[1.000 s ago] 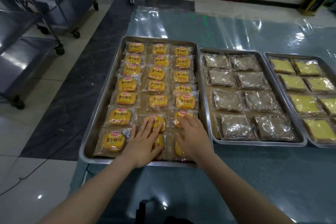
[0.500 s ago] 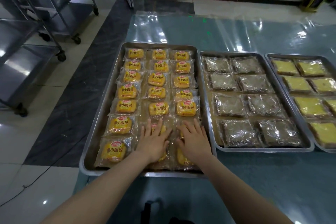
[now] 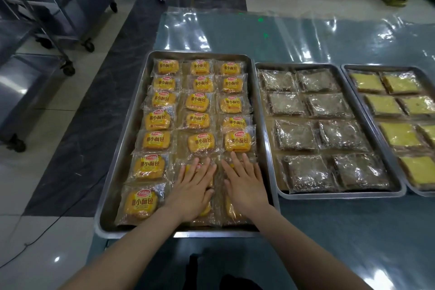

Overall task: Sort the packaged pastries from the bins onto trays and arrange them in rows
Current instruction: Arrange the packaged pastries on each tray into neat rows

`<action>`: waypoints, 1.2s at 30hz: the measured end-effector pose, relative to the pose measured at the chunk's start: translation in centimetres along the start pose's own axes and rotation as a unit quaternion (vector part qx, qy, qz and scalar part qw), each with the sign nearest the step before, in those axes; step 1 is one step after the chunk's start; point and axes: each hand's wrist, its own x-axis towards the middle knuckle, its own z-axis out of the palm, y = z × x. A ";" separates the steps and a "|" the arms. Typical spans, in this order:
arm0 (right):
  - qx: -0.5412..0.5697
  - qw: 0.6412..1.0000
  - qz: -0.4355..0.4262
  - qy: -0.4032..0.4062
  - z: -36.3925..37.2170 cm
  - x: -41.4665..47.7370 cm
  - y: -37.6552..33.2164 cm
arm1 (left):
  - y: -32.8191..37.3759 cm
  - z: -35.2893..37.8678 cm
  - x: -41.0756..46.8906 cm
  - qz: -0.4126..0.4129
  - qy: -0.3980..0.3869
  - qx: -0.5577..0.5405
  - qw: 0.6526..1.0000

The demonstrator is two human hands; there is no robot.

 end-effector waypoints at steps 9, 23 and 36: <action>0.013 0.999 0.028 -0.039 0.0 -0.1 -0.3 | 0.1 -0.3 0.3 0.010 -0.015 0.005 1.000; -0.005 0.997 -0.080 -0.007 -1.5 -0.4 -3.5 | -2.3 -2.8 -3.4 -0.031 0.093 -0.117 0.988; -0.044 0.990 -0.117 -0.062 -0.9 0.4 -5.8 | -8.9 -2.1 -8.9 -0.135 0.023 -0.058 0.989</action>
